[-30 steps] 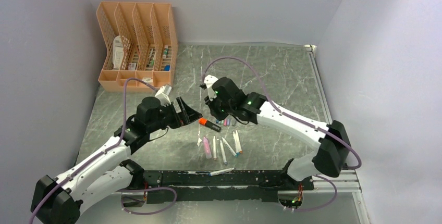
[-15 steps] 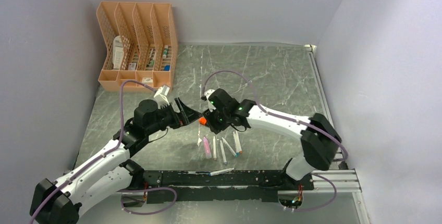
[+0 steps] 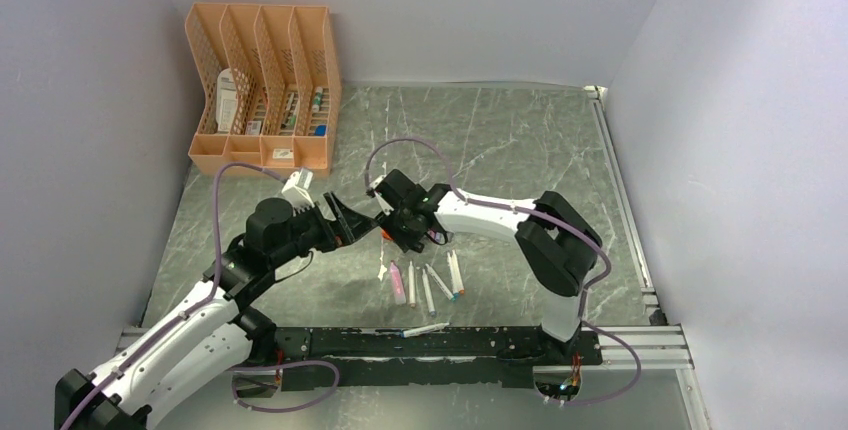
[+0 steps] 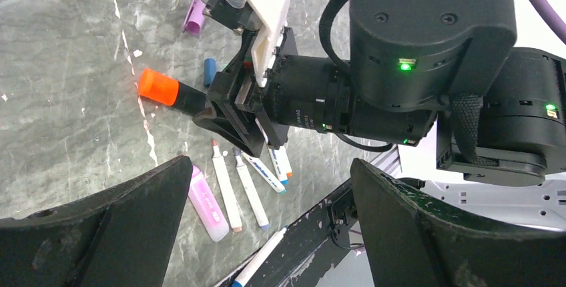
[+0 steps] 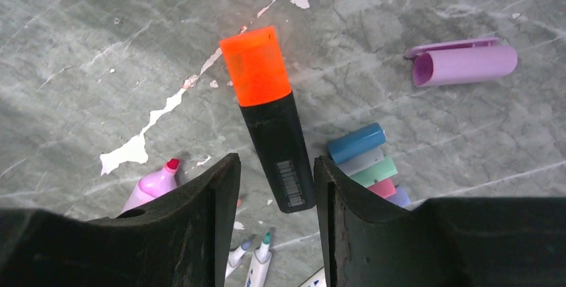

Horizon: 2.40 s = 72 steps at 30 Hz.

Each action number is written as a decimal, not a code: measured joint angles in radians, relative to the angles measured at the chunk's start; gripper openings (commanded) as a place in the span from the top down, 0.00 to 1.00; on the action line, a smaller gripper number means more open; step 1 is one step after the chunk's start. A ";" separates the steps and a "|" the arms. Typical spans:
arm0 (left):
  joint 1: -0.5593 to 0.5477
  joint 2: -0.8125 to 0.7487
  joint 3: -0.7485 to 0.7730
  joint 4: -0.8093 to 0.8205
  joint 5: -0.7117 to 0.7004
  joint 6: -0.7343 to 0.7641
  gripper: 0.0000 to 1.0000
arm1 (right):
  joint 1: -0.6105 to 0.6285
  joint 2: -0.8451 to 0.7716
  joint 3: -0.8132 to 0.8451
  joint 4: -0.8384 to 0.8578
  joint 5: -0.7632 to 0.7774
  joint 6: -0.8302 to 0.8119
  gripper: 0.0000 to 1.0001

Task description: Open the pen caps

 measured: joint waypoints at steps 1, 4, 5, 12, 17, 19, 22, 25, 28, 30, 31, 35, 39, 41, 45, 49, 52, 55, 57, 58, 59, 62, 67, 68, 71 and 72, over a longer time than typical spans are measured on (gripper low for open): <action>0.000 -0.003 0.000 -0.004 -0.002 0.000 0.01 | 0.000 0.008 0.005 -0.001 0.001 -0.005 0.56; 0.000 -0.006 0.000 -0.010 -0.007 0.000 0.01 | 0.000 0.032 0.017 0.002 0.003 -0.016 0.55; 0.000 -0.006 0.000 -0.011 -0.008 0.000 0.01 | 0.000 0.040 0.018 0.002 0.002 -0.019 0.55; 0.001 -0.005 0.000 -0.023 -0.008 0.003 0.01 | 0.000 0.067 0.022 0.011 -0.010 -0.030 0.67; 0.001 -0.006 0.000 -0.029 -0.008 0.004 0.01 | 0.001 0.063 0.010 0.029 -0.027 -0.033 0.87; 0.001 -0.006 0.000 -0.031 -0.009 0.004 0.01 | 0.001 0.056 -0.003 0.044 -0.031 -0.034 0.89; 0.001 -0.005 0.000 -0.031 -0.009 0.004 0.01 | 0.001 0.050 -0.013 0.058 -0.034 -0.035 0.93; 0.001 -0.002 0.000 -0.031 -0.014 0.003 0.01 | 0.000 0.050 -0.013 0.061 -0.035 -0.036 0.95; 0.001 -0.002 0.000 -0.031 -0.028 0.003 0.01 | -0.008 0.047 -0.013 0.065 -0.048 -0.035 0.96; 0.002 -0.007 0.000 -0.030 -0.048 -0.003 0.01 | -0.020 0.040 -0.019 0.079 -0.080 -0.030 0.96; 0.002 -0.012 -0.003 -0.023 -0.062 -0.009 0.01 | -0.031 0.032 -0.025 0.086 -0.097 -0.027 0.96; 0.002 -0.040 -0.049 0.031 -0.123 -0.048 0.01 | -0.093 -0.027 -0.057 0.124 -0.176 -0.006 0.96; 0.007 -0.033 -0.130 0.103 -0.182 -0.106 0.01 | -0.157 -0.079 -0.081 0.160 -0.243 0.015 0.96; 0.013 -0.009 -0.172 0.151 -0.192 -0.134 0.01 | -0.177 -0.098 -0.089 0.171 -0.275 0.025 0.96; 0.027 0.093 -0.240 0.283 -0.192 -0.191 0.01 | -0.186 -0.140 -0.105 0.183 -0.333 0.046 0.96; 0.030 0.211 -0.251 0.430 -0.188 -0.235 0.01 | -0.185 -0.189 -0.119 0.197 -0.372 0.064 0.95; 0.032 0.295 -0.256 0.557 -0.188 -0.267 0.02 | -0.185 -0.214 -0.127 0.208 -0.387 0.075 0.95; 0.034 0.390 -0.255 0.673 -0.186 -0.289 0.02 | -0.183 -0.216 -0.134 0.215 -0.393 0.080 0.95; 0.034 0.455 -0.251 0.733 -0.182 -0.301 0.02 | -0.179 -0.216 -0.140 0.214 -0.396 0.084 0.95; 0.034 0.492 -0.248 0.768 -0.177 -0.309 0.03 | -0.178 -0.216 -0.140 0.214 -0.397 0.087 0.95; 0.034 0.520 -0.245 0.795 -0.172 -0.314 0.03 | -0.175 -0.216 -0.140 0.214 -0.398 0.089 0.95; 0.034 0.604 -0.220 0.867 -0.155 -0.336 0.03 | -0.169 -0.216 -0.140 0.215 -0.399 0.093 0.95; 0.034 0.681 -0.192 0.958 -0.143 -0.367 0.04 | -0.160 -0.216 -0.140 0.215 -0.404 0.095 0.95; 0.032 0.692 -0.189 0.974 -0.141 -0.373 0.04 | -0.159 -0.216 -0.140 0.215 -0.404 0.095 0.95; 0.027 0.723 -0.176 0.998 -0.136 -0.385 0.08 | -0.158 -0.215 -0.140 0.216 -0.406 0.095 0.95; 0.024 0.732 -0.171 1.003 -0.136 -0.389 0.10 | -0.158 -0.215 -0.140 0.216 -0.405 0.095 0.95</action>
